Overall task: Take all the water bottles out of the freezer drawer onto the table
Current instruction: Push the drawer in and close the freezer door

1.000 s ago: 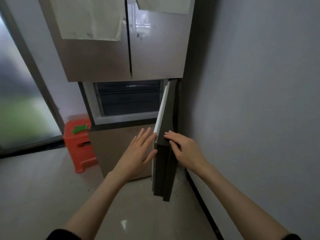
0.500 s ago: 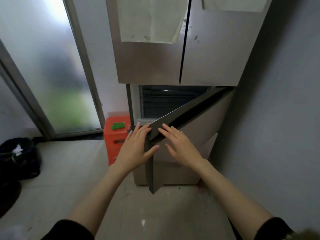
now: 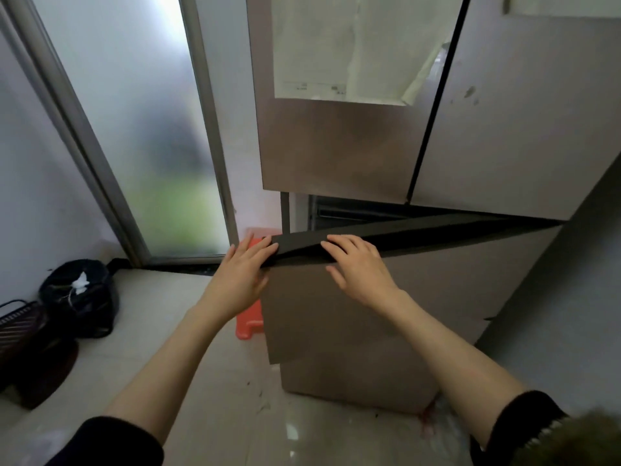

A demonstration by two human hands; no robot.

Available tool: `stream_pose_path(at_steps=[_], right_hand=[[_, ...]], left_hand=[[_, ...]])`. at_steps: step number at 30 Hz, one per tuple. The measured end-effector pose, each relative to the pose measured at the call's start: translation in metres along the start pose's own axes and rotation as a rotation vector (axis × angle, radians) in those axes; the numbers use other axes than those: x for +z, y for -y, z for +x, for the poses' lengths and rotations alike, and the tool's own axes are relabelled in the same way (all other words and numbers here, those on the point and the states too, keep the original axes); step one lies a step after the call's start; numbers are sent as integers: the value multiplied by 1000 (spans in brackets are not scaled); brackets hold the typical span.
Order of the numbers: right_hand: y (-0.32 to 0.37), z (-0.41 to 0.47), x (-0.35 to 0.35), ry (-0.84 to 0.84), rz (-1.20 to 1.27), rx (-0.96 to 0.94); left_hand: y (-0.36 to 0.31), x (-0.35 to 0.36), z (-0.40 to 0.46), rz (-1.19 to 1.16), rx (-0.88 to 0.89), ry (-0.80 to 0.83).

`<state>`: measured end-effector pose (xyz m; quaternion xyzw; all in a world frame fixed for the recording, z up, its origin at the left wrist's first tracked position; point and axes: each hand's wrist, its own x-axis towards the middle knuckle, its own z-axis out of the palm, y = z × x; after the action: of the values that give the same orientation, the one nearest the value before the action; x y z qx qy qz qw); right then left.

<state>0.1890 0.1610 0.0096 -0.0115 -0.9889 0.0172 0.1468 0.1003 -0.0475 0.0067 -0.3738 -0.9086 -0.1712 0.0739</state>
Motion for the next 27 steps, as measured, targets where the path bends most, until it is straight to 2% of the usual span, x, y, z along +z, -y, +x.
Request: stream_pose_path(at_steps=[9,21,27], right_hand=[[-26,62,24,-30,-97,20],[-45,112,51,-344,-303,57],[-54,127,47,-344,-447,118]], left_hand=[[21,19,75,55,-62,-118],[62,35,140,115,112,-255],[73,42,157,84,169,-317]])
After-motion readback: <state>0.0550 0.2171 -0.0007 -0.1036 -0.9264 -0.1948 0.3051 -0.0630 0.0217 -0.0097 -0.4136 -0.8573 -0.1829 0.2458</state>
